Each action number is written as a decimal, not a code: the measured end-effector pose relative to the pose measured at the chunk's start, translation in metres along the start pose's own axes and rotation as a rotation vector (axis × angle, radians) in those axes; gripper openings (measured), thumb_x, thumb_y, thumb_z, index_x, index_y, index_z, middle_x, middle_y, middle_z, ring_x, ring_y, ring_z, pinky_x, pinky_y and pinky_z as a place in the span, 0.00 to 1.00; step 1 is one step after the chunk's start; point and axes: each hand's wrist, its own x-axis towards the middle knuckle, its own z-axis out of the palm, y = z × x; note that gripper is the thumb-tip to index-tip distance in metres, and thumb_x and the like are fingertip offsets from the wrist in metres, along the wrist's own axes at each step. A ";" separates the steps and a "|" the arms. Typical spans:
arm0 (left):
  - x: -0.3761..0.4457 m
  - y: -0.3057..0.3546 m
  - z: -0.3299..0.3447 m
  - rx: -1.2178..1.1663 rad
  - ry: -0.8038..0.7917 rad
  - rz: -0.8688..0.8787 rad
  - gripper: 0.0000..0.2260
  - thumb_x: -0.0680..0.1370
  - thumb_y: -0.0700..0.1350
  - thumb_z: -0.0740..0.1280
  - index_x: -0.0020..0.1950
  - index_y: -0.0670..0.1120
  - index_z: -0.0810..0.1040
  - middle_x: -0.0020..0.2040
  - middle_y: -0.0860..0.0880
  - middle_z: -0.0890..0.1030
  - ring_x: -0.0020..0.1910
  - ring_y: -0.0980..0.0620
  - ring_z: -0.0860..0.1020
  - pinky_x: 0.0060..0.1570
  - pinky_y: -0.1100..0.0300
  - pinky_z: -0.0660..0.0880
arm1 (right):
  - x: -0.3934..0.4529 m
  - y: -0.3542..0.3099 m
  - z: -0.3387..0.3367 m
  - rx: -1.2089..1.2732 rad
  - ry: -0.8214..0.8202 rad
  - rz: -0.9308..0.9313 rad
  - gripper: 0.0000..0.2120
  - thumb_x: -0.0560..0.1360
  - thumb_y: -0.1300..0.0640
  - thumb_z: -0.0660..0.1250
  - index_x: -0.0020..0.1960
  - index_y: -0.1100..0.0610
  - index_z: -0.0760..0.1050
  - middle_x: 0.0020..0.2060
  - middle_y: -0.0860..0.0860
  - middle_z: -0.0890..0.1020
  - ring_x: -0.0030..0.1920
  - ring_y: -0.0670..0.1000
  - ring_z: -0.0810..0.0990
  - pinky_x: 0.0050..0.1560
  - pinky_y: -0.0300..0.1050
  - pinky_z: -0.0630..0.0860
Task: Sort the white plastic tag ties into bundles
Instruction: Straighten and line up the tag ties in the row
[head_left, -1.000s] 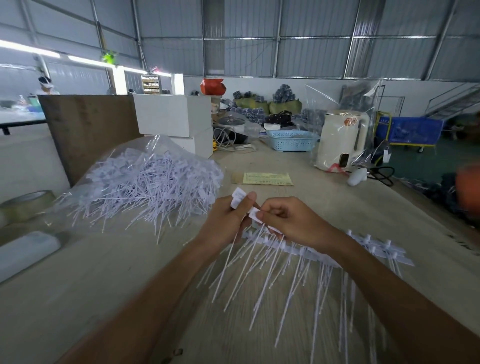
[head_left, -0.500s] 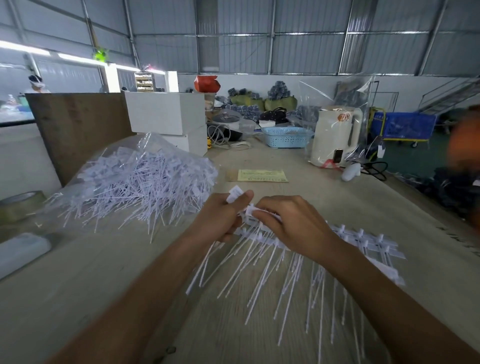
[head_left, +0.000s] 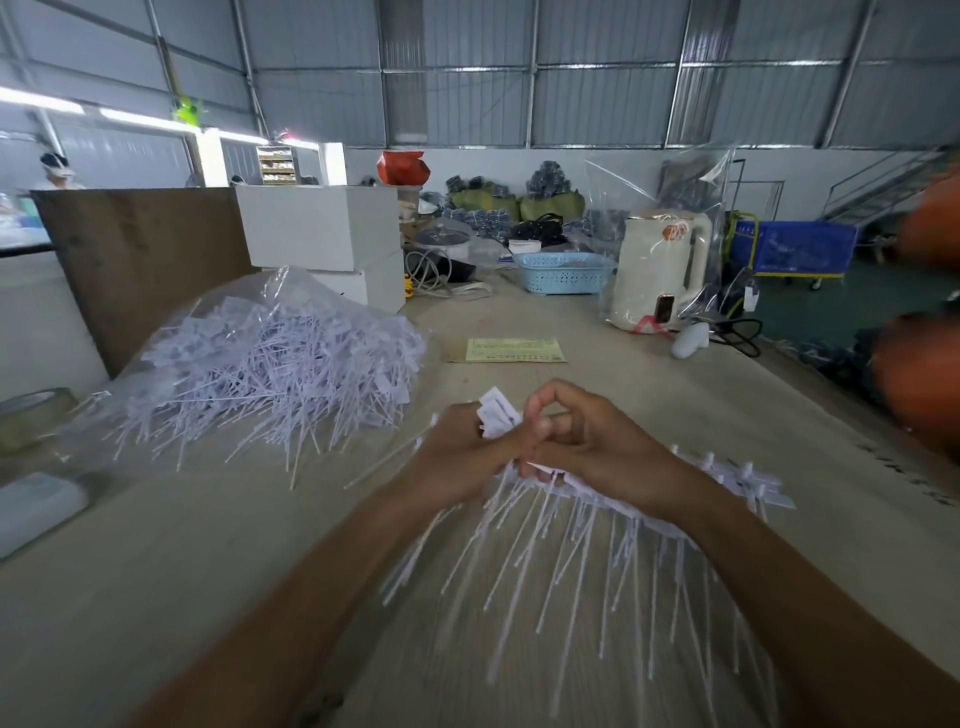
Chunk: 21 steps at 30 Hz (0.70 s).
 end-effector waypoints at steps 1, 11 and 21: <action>0.000 0.001 0.003 0.010 0.025 0.017 0.21 0.80 0.54 0.68 0.33 0.42 0.79 0.20 0.55 0.72 0.18 0.62 0.68 0.22 0.71 0.63 | 0.001 0.001 0.003 0.006 0.034 -0.026 0.11 0.77 0.69 0.69 0.55 0.66 0.69 0.42 0.65 0.84 0.41 0.59 0.81 0.46 0.55 0.75; 0.002 0.000 -0.001 -0.020 0.220 -0.026 0.24 0.80 0.53 0.67 0.37 0.33 0.75 0.26 0.46 0.71 0.23 0.55 0.68 0.26 0.63 0.63 | 0.001 -0.009 -0.007 -0.461 -0.061 0.073 0.08 0.80 0.52 0.68 0.43 0.51 0.79 0.35 0.51 0.83 0.33 0.50 0.83 0.32 0.49 0.81; 0.007 -0.004 -0.005 -0.170 0.240 -0.270 0.20 0.78 0.58 0.70 0.31 0.48 0.78 0.23 0.48 0.72 0.19 0.53 0.68 0.22 0.66 0.62 | 0.001 -0.014 0.012 -1.080 0.160 -0.327 0.10 0.79 0.57 0.66 0.40 0.57 0.77 0.33 0.53 0.77 0.34 0.56 0.76 0.34 0.50 0.72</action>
